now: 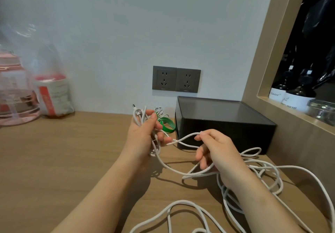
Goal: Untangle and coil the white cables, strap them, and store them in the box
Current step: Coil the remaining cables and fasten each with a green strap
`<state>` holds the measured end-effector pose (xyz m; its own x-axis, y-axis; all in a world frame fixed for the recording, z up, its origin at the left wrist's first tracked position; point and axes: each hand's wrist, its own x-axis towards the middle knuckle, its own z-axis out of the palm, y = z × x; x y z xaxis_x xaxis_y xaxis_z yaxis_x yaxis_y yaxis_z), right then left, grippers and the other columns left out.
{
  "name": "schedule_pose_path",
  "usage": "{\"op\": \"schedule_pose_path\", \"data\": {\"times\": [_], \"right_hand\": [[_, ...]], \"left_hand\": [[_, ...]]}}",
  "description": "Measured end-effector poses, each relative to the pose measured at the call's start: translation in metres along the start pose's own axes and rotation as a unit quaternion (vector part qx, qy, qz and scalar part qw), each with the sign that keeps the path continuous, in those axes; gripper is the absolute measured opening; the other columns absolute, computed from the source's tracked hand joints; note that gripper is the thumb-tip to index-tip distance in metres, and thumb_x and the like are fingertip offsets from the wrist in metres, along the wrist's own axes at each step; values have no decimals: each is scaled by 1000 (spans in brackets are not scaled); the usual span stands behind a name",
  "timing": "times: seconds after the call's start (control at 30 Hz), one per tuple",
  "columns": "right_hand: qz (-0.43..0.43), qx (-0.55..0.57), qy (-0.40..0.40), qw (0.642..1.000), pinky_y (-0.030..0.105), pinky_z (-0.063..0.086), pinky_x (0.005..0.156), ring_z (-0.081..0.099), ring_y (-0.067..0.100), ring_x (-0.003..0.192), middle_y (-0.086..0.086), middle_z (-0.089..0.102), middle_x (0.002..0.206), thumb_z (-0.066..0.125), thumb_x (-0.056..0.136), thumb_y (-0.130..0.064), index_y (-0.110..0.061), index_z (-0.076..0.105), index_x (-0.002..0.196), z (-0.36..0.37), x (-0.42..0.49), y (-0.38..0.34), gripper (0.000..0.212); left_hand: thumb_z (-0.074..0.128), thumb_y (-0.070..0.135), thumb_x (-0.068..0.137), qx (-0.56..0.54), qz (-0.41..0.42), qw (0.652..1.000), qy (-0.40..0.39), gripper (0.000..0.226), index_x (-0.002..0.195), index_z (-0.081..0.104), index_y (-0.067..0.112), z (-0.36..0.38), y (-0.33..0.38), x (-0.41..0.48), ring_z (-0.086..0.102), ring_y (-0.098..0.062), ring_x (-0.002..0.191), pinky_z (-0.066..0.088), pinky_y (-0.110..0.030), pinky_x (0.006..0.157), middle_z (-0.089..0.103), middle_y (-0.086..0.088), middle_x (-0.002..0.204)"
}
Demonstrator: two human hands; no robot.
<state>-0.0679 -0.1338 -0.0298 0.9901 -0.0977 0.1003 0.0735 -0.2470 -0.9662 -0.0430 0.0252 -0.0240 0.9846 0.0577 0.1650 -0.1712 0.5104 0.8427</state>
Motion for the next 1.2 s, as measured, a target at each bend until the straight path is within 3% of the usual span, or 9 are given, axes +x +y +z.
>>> {"op": "schedule_pose_path", "data": {"times": [0.13,0.23,0.43,0.53,0.67,0.83,1.0,1.13,1.2], "right_hand": [[37,181,29,982,23,36,40,43,13,40,5,53,52,36,100,-27,-8,48,86,-3,-1,-6,27],[71,259,37,963,23,35,41,41,12,41,4,52,50,35,100,-28,-12,45,82,-7,-1,-9,27],[69,130,33,989,22,25,44,31,11,48,1,44,60,40,98,-30,-13,55,86,-5,4,-2,26],[84,202,25,976,16,23,35,30,7,42,1,43,59,46,96,-29,-13,60,93,-10,3,-3,22],[97,302,33,948,14,37,35,39,9,47,6,51,71,52,93,-25,-13,62,98,-16,3,-6,17],[85,345,7,935,23,54,45,57,12,50,10,59,77,56,90,-19,-12,61,93,-13,0,-7,9],[50,358,-38,932,26,55,47,59,14,51,7,58,60,53,91,-13,-9,57,89,-8,-1,-8,6],[28,358,-40,932,26,54,47,59,14,50,7,57,56,52,91,-11,-9,57,88,-5,-2,-8,6],[22,362,-45,931,26,55,48,59,14,50,7,57,57,51,91,-11,-9,56,88,-4,-3,-9,6]], "left_hand": [[40,23,99,55,5,998,14,13,100,53,18,0,-1,0,54,-14,44,56,-35,54,56,-2,58],[39,26,100,-27,-26,999,26,19,98,57,20,-1,2,-2,54,-13,41,56,-33,49,56,0,52],[45,27,98,-172,-149,974,-1,20,87,54,13,-4,8,0,31,-3,29,28,-11,28,39,3,48],[51,25,93,-86,-172,979,-69,23,76,46,11,-5,5,-3,29,-4,29,27,-12,27,36,2,49],[56,14,92,102,-136,975,-143,7,95,50,14,-7,2,-7,28,-7,37,28,-14,33,39,1,57],[69,13,82,219,-117,954,-171,29,106,52,13,-6,-1,-11,29,-7,38,27,-18,38,40,7,50],[78,15,72,306,-95,926,-199,43,106,51,14,-6,-4,-11,36,-9,40,32,-22,39,44,7,50],[79,22,72,442,-46,873,-203,30,95,59,22,-5,-10,-12,55,-7,63,43,-21,59,58,4,71],[75,22,77,450,-39,868,-207,16,88,62,19,-5,-10,-11,57,-4,64,44,-19,62,61,7,70]]}}
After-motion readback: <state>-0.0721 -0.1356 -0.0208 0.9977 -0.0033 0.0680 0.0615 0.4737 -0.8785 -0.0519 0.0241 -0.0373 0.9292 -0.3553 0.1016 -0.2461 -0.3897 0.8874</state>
